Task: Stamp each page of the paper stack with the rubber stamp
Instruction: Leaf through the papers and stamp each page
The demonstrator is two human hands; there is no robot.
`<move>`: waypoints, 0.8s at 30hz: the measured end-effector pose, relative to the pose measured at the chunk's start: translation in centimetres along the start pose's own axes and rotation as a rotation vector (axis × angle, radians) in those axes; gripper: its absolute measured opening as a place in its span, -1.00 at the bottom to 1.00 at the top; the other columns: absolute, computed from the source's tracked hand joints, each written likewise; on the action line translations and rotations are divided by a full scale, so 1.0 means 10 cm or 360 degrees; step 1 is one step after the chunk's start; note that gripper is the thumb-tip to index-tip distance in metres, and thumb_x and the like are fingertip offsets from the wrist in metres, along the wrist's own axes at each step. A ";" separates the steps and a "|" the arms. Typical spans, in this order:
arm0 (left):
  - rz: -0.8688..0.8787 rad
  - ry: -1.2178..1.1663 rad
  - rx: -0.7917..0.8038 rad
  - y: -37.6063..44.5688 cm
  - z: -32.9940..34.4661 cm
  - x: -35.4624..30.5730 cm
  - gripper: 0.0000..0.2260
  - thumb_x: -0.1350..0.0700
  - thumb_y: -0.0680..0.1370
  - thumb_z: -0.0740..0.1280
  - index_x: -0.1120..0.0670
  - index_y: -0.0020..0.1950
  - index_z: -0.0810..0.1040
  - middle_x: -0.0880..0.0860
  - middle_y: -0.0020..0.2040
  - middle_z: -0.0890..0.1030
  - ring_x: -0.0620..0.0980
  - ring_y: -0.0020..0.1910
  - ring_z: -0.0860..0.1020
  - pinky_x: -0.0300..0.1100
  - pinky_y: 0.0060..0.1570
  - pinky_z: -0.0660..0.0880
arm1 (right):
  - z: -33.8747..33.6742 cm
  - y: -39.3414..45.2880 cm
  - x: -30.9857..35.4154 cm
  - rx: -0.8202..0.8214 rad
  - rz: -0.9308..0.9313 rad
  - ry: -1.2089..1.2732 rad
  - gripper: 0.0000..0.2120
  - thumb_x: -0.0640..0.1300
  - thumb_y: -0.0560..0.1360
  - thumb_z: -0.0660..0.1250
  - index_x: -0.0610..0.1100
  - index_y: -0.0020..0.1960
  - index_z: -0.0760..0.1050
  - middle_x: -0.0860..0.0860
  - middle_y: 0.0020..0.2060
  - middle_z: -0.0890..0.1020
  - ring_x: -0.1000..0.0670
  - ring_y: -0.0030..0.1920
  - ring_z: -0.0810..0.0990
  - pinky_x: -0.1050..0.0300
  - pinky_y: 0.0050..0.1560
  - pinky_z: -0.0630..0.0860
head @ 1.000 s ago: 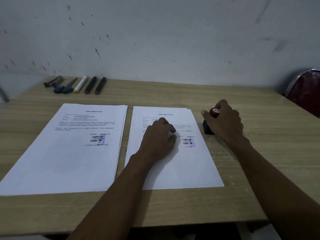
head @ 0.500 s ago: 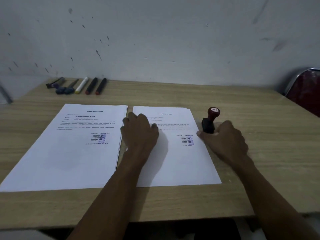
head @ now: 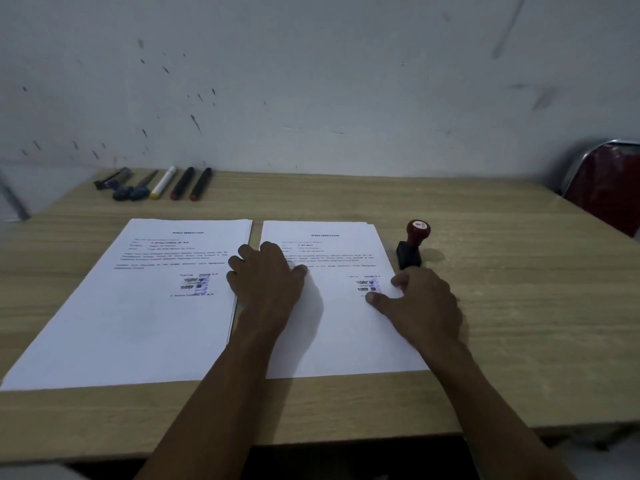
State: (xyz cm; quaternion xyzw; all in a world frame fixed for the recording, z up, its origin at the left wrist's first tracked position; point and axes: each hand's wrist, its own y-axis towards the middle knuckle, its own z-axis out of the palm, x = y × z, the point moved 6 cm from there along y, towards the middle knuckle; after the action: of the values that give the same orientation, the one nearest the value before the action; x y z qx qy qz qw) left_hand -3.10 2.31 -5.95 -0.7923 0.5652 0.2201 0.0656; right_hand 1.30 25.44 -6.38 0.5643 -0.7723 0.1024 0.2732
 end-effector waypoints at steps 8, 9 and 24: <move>-0.0280 -0.0511 0.0101 0.11 -0.10 0.05 -0.52 0.16 0.38 0.49 0.17 0.21 0.37 0.19 0.21 0.50 0.24 0.19 0.51 0.03 0.08 0.45 | 0.03 -0.02 0.01 -0.0009 -0.0055 -0.0027 -0.48 0.21 0.37 0.49 -0.01 0.21 0.47 0.03 0.17 0.54 -0.07 0.16 0.53 0.03 0.00 0.48; -0.0296 -0.0542 0.0097 0.11 -0.11 0.06 -0.56 0.18 0.40 0.48 0.16 0.19 0.38 0.19 0.21 0.49 0.24 0.19 0.50 0.02 0.08 0.45 | 0.04 -0.02 0.01 -0.0002 -0.0053 -0.0019 -0.48 0.21 0.37 0.48 -0.01 0.21 0.47 0.03 0.17 0.53 -0.07 0.16 0.53 0.02 0.01 0.49; -0.0300 -0.0311 0.0183 0.31 -0.11 0.04 -0.55 0.13 0.44 0.46 0.14 0.26 0.39 0.18 0.25 0.46 0.21 0.23 0.49 0.05 0.14 0.43 | 0.06 -0.08 0.01 -0.0009 -0.0053 -0.0061 -0.53 0.22 0.43 0.42 -0.05 0.18 0.48 -0.03 0.18 0.49 -0.10 0.19 0.47 -0.01 0.05 0.50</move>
State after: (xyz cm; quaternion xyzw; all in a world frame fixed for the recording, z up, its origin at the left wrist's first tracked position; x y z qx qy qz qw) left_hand -5.58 0.50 -4.66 -0.8116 0.4910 0.2563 0.1860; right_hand 1.87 24.85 -6.94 0.5782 -0.7681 0.0848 0.2617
